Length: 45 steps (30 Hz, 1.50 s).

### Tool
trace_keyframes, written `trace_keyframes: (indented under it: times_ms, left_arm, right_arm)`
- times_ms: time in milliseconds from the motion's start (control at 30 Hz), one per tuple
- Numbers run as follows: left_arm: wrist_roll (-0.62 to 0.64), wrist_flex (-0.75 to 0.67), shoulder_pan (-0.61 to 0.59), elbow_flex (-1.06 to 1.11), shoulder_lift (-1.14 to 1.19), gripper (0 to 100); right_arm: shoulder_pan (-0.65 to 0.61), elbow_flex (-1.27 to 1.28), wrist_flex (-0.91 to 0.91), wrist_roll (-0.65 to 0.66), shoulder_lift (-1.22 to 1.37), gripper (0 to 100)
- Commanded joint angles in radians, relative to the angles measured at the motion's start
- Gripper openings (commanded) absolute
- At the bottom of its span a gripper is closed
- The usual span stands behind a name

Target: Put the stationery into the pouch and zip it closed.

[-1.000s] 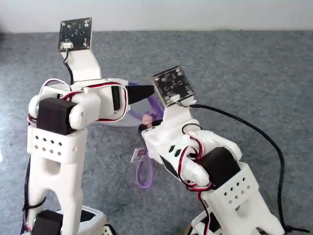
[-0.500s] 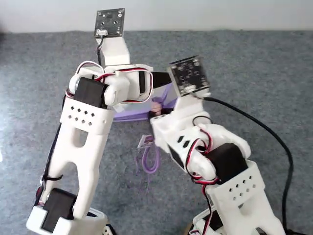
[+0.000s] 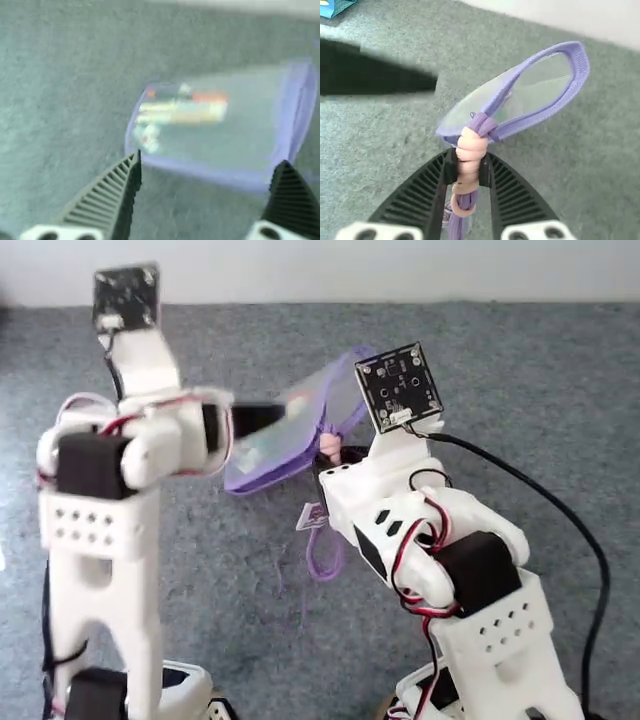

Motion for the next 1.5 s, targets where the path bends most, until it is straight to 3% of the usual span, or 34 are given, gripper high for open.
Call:
trace_keyframes:
  times_ms: [0,267,633,833,1167,1467]
  left_arm:
    - [-0.055,0.057,-0.014,0.051,-0.127,39]
    - [-0.077,-0.084,0.091,0.492,-0.345,39]
    - [-0.02,-0.654,0.178,0.949,-0.539,39]
    - [-0.02,-0.845,0.173,1.032,-0.537,39]
    - [-0.018,-0.991,0.18,1.056,-0.535,39]
    - [-0.023,-1.178,0.212,1.168,-0.535,22]
  right_arm:
    - [0.012,-0.092,0.004,0.089,0.005,0.8]
    - [0.012,-0.098,0.004,0.218,-0.001,0.8]
    - [0.01,-0.094,0.004,0.284,0.007,0.8]
    - [0.008,-0.094,0.004,0.293,0.007,0.8]
    - [0.007,-0.094,0.004,0.293,0.007,0.8]
    - [0.007,-0.092,0.004,0.293,0.007,0.8]
